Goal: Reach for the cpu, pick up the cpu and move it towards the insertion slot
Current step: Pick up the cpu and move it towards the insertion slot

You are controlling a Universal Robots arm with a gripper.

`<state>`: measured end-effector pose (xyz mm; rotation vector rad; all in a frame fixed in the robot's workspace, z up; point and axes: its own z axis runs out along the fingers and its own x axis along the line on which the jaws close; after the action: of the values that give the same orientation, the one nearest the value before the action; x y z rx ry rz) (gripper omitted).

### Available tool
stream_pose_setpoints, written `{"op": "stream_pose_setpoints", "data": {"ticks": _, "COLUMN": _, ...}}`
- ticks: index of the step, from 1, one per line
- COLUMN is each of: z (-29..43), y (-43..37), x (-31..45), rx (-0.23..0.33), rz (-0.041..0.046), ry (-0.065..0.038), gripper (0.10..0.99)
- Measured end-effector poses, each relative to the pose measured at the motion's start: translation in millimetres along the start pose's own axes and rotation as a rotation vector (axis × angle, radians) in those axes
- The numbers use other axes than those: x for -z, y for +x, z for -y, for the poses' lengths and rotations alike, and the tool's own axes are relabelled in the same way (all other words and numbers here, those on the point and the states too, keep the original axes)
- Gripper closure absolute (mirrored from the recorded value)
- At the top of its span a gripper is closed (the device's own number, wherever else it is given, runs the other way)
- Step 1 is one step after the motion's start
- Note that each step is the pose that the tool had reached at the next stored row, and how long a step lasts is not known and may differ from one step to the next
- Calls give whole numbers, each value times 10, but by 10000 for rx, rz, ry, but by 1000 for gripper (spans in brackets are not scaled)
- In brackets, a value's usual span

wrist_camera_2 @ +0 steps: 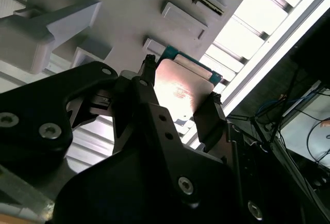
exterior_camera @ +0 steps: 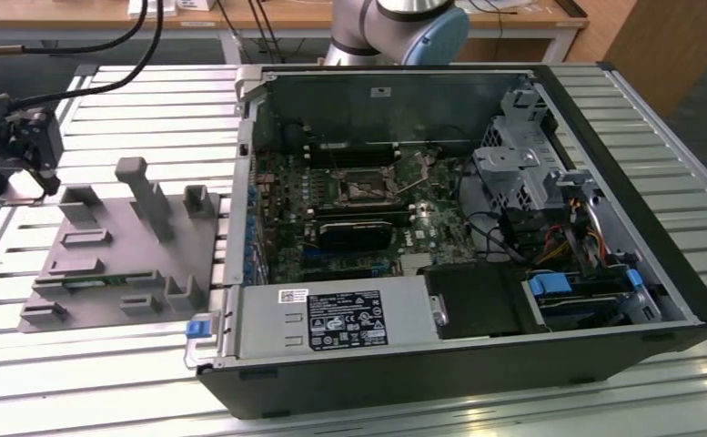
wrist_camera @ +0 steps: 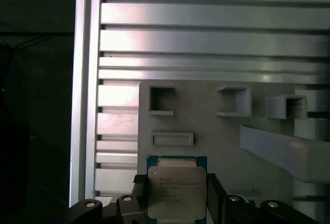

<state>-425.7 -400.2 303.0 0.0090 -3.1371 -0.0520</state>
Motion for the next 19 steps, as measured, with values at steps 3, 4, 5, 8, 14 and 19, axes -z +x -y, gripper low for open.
{"op": "stream_pose_setpoints", "data": {"ticks": 3, "z": -4, "y": 0, "x": 37, "rx": 1, "rz": 0, "ry": 6, "gripper": 541}}
{"op": "stream_pose_setpoints", "data": {"ticks": 4, "z": -5, "y": 0, "x": 51, "rx": 0, "rz": 0, "ry": 8, "gripper": 541}}
{"op": "stream_pose_setpoints", "data": {"ticks": 5, "z": -7, "y": 0, "x": 64, "rx": 0, "rz": 0, "ry": 9, "gripper": 541}}
{"op": "stream_pose_setpoints", "data": {"ticks": 8, "z": -12, "y": 0, "x": 103, "rx": 0, "rz": -1, "ry": 15, "gripper": 541}}
{"op": "stream_pose_setpoints", "data": {"ticks": 14, "z": -23, "y": 1, "x": 188, "rx": 0, "rz": 0, "ry": 27, "gripper": 541}}
{"op": "stream_pose_setpoints", "data": {"ticks": 19, "z": -32, "y": 1, "x": 271, "rx": 0, "rz": 0, "ry": 42, "gripper": 541}}
